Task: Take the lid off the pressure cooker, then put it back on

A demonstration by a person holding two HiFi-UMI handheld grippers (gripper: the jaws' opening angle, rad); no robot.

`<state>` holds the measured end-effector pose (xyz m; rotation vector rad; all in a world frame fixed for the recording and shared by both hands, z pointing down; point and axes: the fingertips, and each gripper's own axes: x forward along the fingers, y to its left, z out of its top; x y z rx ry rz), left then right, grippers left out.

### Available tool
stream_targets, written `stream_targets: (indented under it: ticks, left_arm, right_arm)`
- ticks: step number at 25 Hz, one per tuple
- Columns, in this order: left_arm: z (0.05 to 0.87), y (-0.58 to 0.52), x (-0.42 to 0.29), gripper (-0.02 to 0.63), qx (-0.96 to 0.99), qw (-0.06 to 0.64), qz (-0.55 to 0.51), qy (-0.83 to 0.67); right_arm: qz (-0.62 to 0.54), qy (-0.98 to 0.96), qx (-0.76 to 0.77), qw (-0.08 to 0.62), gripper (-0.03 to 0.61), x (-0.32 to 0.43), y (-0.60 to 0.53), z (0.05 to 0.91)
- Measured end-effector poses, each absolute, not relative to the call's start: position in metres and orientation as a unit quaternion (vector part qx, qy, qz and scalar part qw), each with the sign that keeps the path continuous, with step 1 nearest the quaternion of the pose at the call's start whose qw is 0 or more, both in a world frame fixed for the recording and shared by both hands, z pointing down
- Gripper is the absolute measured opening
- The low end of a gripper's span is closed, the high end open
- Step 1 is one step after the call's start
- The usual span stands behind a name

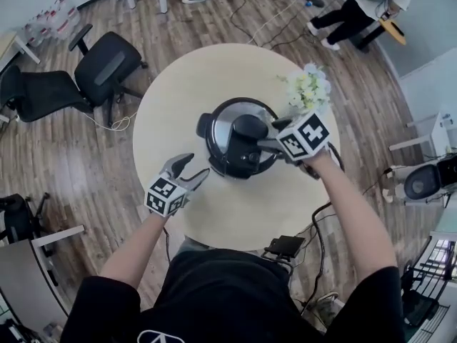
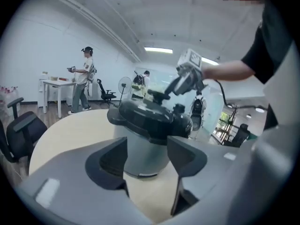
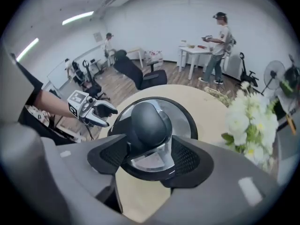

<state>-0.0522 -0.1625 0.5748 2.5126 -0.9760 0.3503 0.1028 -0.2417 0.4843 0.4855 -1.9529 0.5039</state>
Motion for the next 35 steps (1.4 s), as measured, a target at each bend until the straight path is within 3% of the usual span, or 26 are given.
stream_targets:
  ticks: [5,11,17,24,35]
  left_arm:
    - [0.507,-0.179,-0.057,0.214,0.901,0.212,0.043,-0.377]
    - [0.414,-0.204,-0.037,0.107,0.900,0.077,-0.001,-0.428]
    - [0.352,-0.218,-0.020,0.002,0.885,-0.004,-0.039,-0.465]
    - [0.317,-0.213,-0.007,0.000,0.878,-0.056,-0.045,-0.473]
    - [0.297,-0.213,-0.017,0.000,0.867,-0.075,-0.045,-0.491]
  right_arm:
    - [0.245,-0.836,0.299,0.390,0.295,0.127,-0.210,0.477]
    - [0.195,-0.845,0.453,0.207,0.126,0.141,-0.210,0.441]
    - [0.112,-0.857,0.497,0.076,0.083,0.128,-0.210,0.390]
    - [0.033,-0.842,0.538,-0.006,0.061,0.139,-0.205,0.349]
    - [0.015,-0.841,0.540,-0.017,0.008,0.144,-0.209,0.333]
